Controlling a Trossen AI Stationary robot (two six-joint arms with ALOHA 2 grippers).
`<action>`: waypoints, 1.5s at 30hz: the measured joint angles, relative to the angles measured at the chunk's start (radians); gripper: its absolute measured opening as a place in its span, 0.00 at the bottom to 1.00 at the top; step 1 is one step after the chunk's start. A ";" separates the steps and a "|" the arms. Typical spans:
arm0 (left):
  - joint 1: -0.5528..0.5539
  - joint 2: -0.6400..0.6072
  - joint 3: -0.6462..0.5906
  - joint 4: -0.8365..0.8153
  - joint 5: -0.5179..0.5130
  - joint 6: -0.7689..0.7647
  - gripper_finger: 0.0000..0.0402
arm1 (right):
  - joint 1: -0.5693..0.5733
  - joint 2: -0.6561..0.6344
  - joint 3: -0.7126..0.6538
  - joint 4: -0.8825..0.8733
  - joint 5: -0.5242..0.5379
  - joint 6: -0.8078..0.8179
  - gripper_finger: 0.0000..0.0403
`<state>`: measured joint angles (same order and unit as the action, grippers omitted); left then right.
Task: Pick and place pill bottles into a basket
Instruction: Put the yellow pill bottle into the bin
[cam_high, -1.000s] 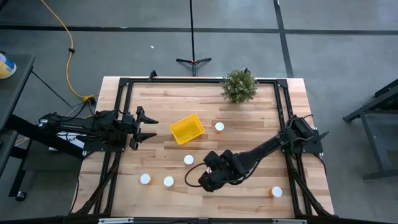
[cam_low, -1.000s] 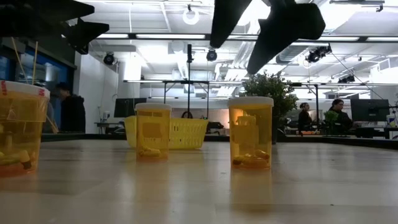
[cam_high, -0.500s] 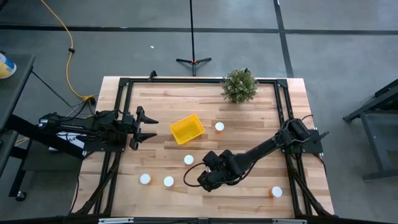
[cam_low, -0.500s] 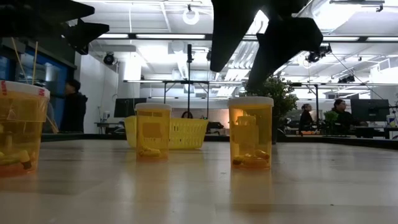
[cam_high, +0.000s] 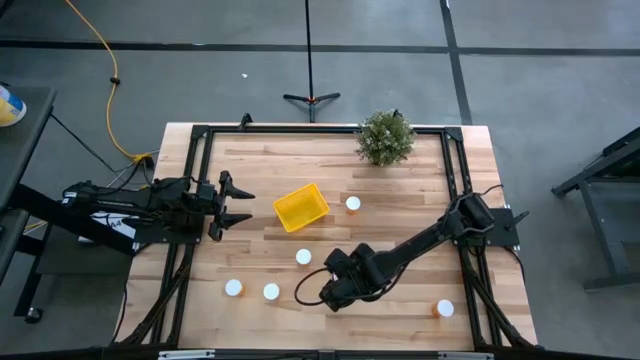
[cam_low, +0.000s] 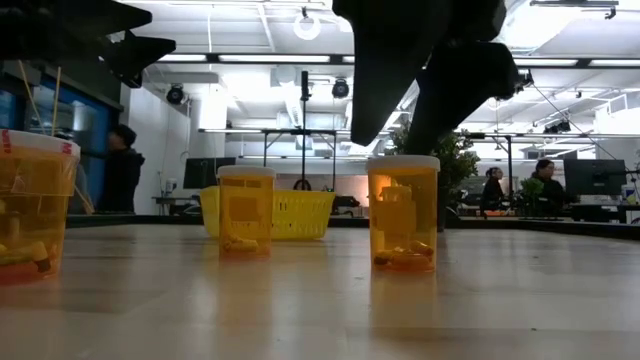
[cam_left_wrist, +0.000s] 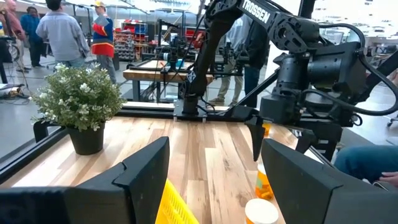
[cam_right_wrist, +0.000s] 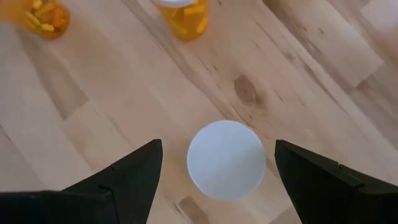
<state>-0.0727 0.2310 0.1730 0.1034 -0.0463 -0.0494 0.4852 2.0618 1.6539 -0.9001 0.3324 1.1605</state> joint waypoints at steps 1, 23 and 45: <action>0.000 0.000 0.000 0.000 0.000 0.000 0.72 | 0.000 0.001 0.000 0.000 0.001 -0.006 0.75; 0.000 0.000 0.000 -0.001 0.000 0.000 0.72 | 0.019 0.027 0.000 -0.021 0.142 -0.059 0.75; 0.000 0.000 0.000 -0.002 0.001 0.000 0.72 | 0.193 0.033 0.000 0.080 0.486 -0.082 0.75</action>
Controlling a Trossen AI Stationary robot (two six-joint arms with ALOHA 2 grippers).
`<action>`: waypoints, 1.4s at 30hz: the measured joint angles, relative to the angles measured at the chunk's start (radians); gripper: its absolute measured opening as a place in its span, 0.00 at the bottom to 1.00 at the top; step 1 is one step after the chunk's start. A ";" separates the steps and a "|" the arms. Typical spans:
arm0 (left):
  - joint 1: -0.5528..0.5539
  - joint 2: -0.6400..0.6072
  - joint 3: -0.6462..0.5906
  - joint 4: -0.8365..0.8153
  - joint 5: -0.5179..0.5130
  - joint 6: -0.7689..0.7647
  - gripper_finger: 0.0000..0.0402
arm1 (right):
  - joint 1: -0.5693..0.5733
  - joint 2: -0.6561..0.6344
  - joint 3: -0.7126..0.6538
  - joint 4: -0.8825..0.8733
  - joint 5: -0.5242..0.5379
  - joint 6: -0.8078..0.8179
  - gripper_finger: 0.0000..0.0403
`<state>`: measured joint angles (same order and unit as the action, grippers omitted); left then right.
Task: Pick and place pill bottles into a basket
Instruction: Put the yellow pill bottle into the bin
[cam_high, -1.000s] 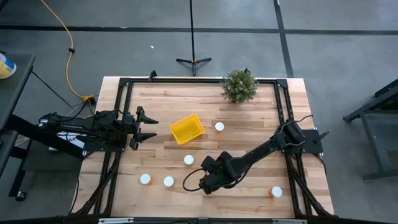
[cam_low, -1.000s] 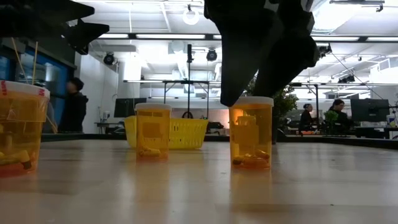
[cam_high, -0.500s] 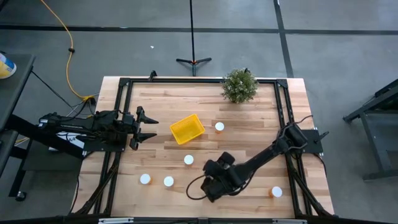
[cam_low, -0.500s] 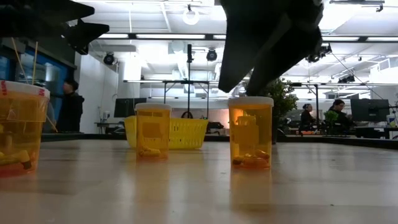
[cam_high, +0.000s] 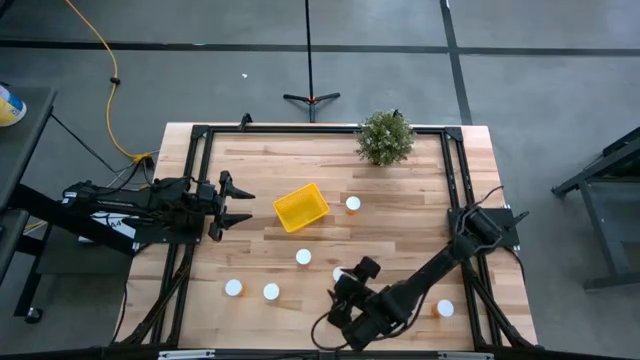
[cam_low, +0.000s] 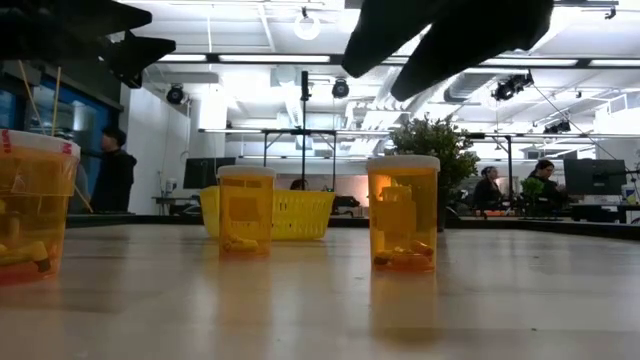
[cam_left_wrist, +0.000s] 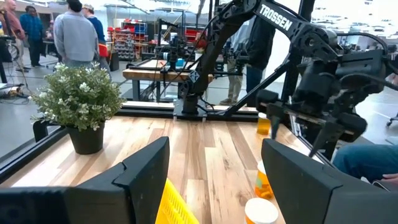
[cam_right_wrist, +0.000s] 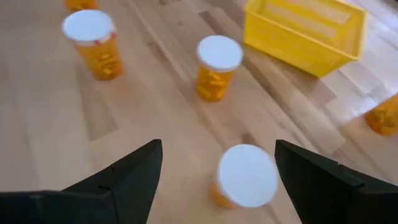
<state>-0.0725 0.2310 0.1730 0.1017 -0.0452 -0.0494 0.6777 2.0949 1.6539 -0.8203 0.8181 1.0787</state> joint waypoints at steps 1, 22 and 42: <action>0.000 0.000 0.000 0.000 0.000 0.000 0.72 | 0.005 0.000 0.000 0.005 -0.006 -0.008 0.75; 0.000 0.000 0.000 -0.026 -0.014 0.000 0.72 | -0.002 0.068 0.000 -0.108 -0.045 0.071 0.75; 0.000 0.000 0.000 -0.042 -0.016 0.000 0.72 | -0.082 0.068 0.000 -0.141 -0.096 0.038 0.75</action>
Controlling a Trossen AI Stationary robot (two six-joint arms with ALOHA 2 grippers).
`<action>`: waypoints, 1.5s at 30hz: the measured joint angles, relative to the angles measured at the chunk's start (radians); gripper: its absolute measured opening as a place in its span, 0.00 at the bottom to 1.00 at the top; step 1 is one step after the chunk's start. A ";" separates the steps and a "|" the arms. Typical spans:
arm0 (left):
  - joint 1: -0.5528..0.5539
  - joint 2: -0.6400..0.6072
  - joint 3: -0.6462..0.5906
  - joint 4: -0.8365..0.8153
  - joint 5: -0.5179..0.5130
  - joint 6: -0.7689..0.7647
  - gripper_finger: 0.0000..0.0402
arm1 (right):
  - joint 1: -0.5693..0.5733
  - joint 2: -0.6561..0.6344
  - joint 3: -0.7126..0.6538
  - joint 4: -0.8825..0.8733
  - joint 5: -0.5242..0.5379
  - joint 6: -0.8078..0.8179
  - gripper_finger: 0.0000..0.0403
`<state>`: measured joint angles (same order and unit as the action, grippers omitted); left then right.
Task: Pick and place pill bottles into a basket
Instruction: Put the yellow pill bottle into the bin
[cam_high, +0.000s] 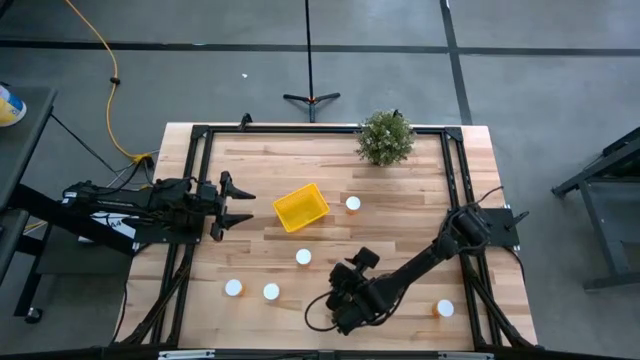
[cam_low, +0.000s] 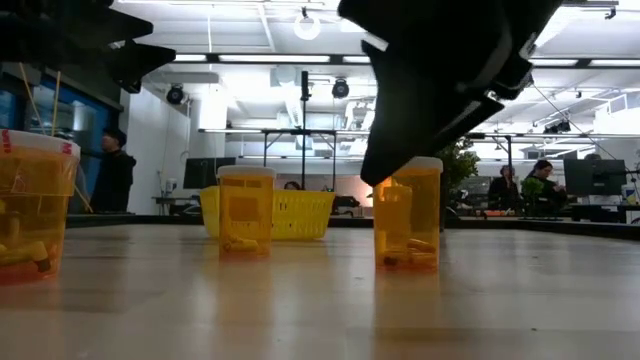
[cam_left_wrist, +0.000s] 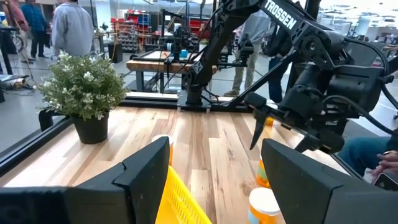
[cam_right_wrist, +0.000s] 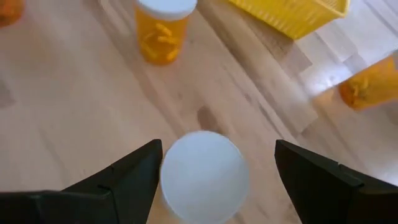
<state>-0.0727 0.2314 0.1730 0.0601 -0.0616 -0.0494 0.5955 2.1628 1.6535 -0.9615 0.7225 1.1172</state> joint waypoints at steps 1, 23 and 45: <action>0.000 0.000 0.000 -0.001 0.000 0.000 0.72 | -0.003 0.000 0.000 0.000 -0.011 0.000 0.75; 0.000 0.000 0.000 -0.004 0.001 0.000 0.72 | -0.042 0.000 0.000 0.018 -0.181 -0.007 0.75; 0.000 0.000 0.000 -0.004 0.002 0.000 0.72 | -0.079 0.000 0.000 0.017 -0.278 -0.029 0.67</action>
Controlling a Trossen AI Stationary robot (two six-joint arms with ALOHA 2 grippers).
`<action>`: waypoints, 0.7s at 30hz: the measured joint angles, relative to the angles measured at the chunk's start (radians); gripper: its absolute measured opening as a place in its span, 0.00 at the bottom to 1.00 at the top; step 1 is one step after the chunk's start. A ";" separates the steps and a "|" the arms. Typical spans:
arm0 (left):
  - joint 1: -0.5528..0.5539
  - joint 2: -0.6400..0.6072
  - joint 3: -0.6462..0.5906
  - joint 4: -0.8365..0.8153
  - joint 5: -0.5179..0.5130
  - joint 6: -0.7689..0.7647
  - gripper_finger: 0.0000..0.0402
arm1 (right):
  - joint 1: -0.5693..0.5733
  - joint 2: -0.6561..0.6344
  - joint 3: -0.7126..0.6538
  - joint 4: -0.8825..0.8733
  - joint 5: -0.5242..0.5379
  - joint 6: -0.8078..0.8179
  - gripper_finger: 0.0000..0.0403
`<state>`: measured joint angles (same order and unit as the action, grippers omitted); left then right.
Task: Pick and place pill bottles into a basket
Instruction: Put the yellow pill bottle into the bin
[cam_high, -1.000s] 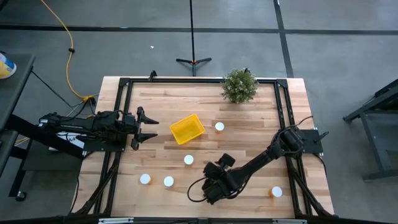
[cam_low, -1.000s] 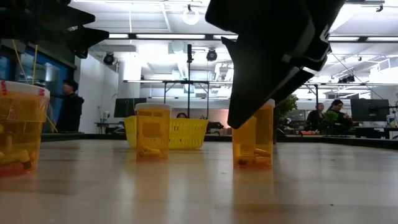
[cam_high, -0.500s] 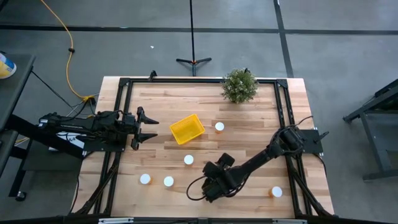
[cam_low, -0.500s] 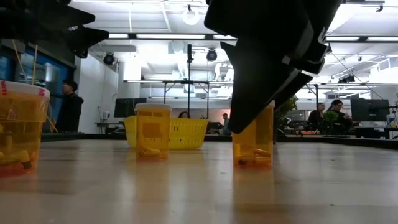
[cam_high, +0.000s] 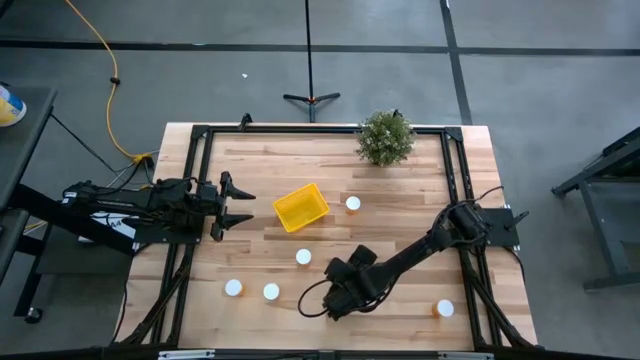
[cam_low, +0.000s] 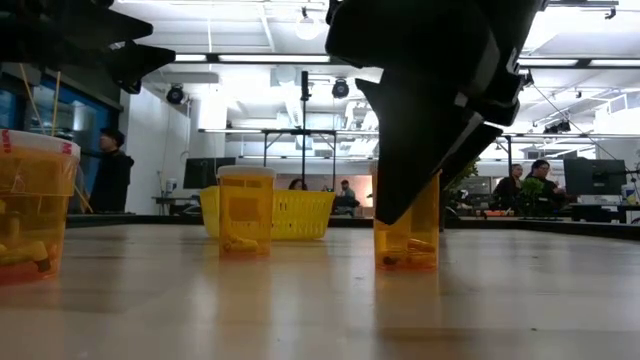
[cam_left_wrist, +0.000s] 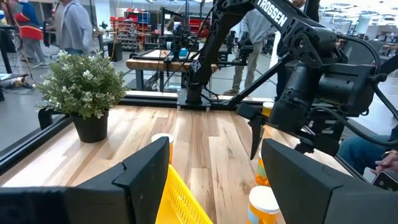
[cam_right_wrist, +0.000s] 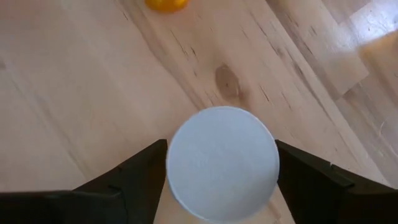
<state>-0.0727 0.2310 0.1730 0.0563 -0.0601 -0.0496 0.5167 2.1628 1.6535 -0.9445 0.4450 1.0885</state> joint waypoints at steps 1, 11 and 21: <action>0.000 0.000 0.000 0.000 0.000 0.000 0.72 | 0.000 0.000 0.000 -0.001 -0.001 -0.001 0.65; 0.000 0.000 0.000 0.000 0.000 0.000 0.72 | 0.000 0.000 0.000 -0.001 -0.007 -0.016 0.52; 0.000 0.000 0.000 0.000 0.000 0.000 0.72 | 0.000 0.000 0.000 -0.002 -0.007 -0.016 0.48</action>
<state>-0.0727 0.2310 0.1730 0.0566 -0.0601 -0.0498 0.5167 2.1628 1.6535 -0.9463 0.4377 1.0725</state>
